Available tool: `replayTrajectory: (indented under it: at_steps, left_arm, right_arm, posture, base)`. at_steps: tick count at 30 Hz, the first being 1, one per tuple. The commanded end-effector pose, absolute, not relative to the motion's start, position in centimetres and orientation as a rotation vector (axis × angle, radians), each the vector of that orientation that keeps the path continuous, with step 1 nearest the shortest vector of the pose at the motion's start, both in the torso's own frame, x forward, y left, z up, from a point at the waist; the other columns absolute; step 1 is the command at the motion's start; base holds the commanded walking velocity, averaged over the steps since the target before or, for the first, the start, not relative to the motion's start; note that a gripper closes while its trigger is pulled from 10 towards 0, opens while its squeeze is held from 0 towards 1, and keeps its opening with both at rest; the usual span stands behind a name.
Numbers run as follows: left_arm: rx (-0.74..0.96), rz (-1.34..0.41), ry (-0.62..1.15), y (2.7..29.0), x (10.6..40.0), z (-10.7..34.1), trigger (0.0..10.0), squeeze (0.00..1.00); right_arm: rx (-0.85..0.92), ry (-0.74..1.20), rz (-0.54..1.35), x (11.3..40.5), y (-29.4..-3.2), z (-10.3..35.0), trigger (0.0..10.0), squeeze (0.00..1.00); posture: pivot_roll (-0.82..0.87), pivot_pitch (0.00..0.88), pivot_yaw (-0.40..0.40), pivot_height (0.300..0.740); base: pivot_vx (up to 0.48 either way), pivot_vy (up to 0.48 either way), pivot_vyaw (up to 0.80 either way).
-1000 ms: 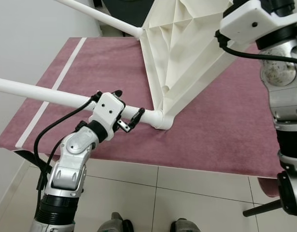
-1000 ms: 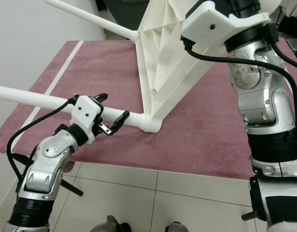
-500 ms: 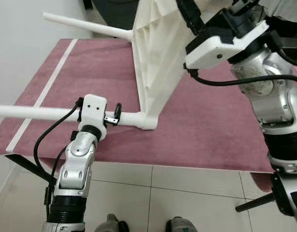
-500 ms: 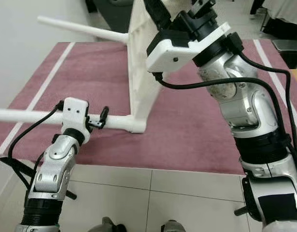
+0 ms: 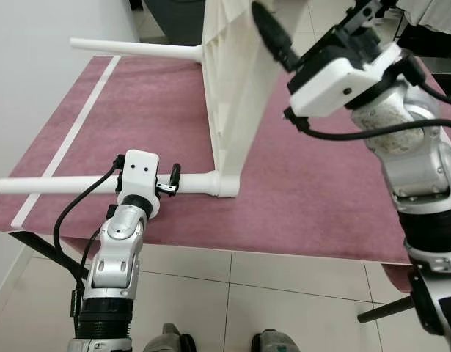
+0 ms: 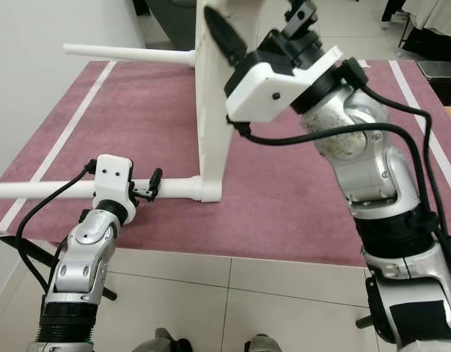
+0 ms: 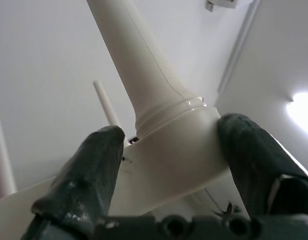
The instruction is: Building children table
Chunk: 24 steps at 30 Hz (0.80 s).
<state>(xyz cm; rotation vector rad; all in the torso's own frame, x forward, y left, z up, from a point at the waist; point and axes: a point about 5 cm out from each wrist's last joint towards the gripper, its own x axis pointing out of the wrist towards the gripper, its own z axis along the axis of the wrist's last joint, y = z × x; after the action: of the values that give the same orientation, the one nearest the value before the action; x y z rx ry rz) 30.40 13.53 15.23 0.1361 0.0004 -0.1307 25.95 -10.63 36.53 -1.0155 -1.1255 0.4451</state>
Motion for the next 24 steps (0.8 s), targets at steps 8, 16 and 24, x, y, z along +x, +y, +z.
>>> replayTrajectory:
  at_steps: [8,16,24]
  left_arm:
    - [0.146,-0.038,0.081,14.3,30.4,13.5,10.0,0.00]
    - [0.143,-0.037,0.086,14.3,30.3,13.4,10.0,0.00]
    - [0.159,-0.096,-0.024,13.6,30.0,14.9,10.0,0.00]
  right_arm:
    - [-0.506,-0.941,0.795,23.9,-10.7,37.9,10.0,0.00]
    - [-0.156,-0.892,0.793,24.3,-12.5,38.5,10.0,0.00]
    - [0.183,-0.653,0.615,25.9,-15.0,33.2,10.0,0.00]
  posture:
    - [-0.11,0.109,0.103,0.740]
    - [-0.10,0.110,0.098,0.740]
    - [-0.10,0.113,0.091,0.740]
  base:
    - [0.000,0.000,0.00]
    - [0.000,0.000,0.00]
    - [0.000,0.000,0.00]
